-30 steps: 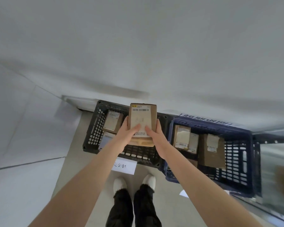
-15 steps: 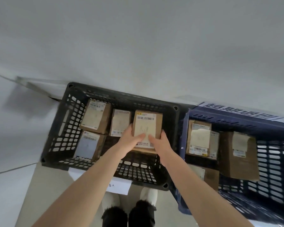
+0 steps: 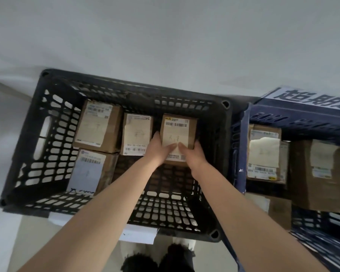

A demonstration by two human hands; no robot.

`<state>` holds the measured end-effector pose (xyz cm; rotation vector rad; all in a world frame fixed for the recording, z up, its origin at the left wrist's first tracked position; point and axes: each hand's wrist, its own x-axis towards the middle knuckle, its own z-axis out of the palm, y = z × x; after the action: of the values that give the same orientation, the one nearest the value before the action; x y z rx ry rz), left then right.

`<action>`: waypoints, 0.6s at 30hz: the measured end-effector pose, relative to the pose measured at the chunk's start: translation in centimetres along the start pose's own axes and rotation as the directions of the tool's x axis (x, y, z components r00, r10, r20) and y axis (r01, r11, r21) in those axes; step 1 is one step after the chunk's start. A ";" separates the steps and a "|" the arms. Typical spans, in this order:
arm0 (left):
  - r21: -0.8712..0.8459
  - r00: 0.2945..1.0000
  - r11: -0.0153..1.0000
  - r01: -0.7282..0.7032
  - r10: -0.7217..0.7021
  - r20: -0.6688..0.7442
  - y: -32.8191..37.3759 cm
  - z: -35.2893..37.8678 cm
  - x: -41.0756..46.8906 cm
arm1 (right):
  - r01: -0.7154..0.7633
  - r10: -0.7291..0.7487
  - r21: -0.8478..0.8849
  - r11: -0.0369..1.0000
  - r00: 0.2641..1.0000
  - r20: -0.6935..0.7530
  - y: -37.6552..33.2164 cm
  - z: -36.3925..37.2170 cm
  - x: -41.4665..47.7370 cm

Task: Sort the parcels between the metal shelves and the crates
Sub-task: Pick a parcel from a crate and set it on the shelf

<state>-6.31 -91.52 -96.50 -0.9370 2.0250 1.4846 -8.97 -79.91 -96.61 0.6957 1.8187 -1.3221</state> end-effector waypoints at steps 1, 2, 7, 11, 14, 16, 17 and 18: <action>0.001 1.000 1.000 -0.003 0.003 -0.010 -0.2 0.2 0.3 | 0.005 -0.005 0.000 1.000 1.000 -0.009 0.2 0.2 0.5; 0.001 1.000 1.000 -0.008 0.008 -0.021 -0.4 0.3 0.5 | 0.011 -0.011 -0.003 1.000 1.000 -0.017 0.5 0.4 0.9; 0.049 0.996 0.999 -0.018 0.022 -0.085 -0.8 1.0 0.8 | 0.002 -0.004 -0.021 1.000 0.997 -0.083 0.9 1.3 1.5; 0.071 0.990 0.997 -0.012 0.022 -0.136 -1.0 1.7 1.0 | -0.009 0.004 -0.036 0.999 0.992 -0.130 0.8 1.9 1.5; 0.069 0.991 0.998 0.000 0.009 -0.136 -0.9 1.7 1.1 | -0.015 0.009 -0.045 0.999 0.993 -0.121 0.6 1.7 1.1; 0.068 0.990 0.998 0.008 0.002 -0.143 -0.8 1.7 0.9 | -0.031 0.026 -0.040 0.999 0.994 -0.103 0.3 1.4 0.9; 0.070 0.987 0.998 0.004 0.007 -0.159 -0.8 1.8 0.8 | -0.039 0.035 -0.038 0.999 0.994 -0.099 0.1 1.3 0.8; 0.075 0.983 0.997 -0.006 0.020 -0.184 -0.7 2.0 0.6 | -0.044 0.040 -0.039 0.998 0.994 -0.101 0.1 1.2 0.7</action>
<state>-6.28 -89.91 -97.98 -1.0675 2.2052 1.3626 -8.99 -81.06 -97.46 0.7859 1.8951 -1.2387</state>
